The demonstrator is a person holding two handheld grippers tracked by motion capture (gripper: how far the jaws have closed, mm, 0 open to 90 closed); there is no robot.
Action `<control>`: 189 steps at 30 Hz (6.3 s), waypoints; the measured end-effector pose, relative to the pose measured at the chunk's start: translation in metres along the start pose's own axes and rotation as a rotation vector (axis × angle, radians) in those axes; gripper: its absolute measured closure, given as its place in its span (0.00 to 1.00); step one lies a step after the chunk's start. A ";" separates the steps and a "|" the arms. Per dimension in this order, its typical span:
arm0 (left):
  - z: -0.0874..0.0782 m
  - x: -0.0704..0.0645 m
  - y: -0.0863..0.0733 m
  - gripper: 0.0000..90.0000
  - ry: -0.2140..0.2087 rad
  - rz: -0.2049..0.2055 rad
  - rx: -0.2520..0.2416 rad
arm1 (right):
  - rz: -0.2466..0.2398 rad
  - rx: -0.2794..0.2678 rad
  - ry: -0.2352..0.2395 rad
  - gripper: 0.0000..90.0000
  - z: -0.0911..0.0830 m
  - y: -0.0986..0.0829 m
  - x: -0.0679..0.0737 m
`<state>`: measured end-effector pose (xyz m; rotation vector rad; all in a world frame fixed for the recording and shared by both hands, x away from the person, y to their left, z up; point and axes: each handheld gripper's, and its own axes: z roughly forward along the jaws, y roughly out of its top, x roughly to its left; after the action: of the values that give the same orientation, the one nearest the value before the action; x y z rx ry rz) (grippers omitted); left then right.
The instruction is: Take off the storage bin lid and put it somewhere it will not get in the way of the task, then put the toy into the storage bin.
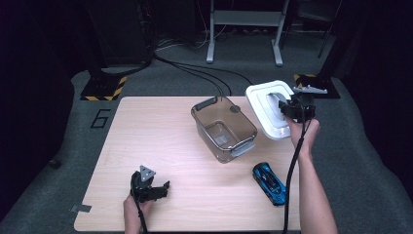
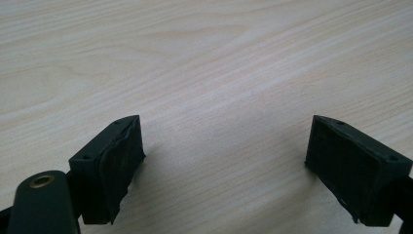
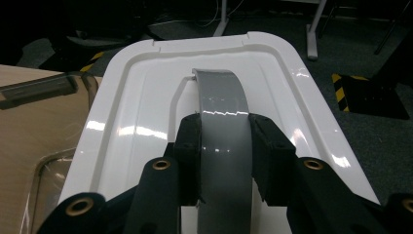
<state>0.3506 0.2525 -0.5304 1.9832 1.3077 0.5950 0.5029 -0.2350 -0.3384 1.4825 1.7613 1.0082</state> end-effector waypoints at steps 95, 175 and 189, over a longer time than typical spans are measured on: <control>0.000 0.000 0.000 0.15 0.004 0.005 -0.001 | 0.108 0.229 -0.005 0.34 0.086 -0.098 -0.029; 0.000 -0.002 0.000 0.15 0.014 0.012 -0.010 | -0.210 0.473 0.282 0.25 0.022 -0.173 0.060; 0.000 -0.002 0.000 0.15 0.018 0.013 -0.009 | -0.222 0.494 0.268 0.25 0.024 -0.173 0.062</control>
<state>0.3494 0.2508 -0.5304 1.9851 1.3014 0.6253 0.4231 -0.1841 -0.4978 1.4311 2.4401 0.7107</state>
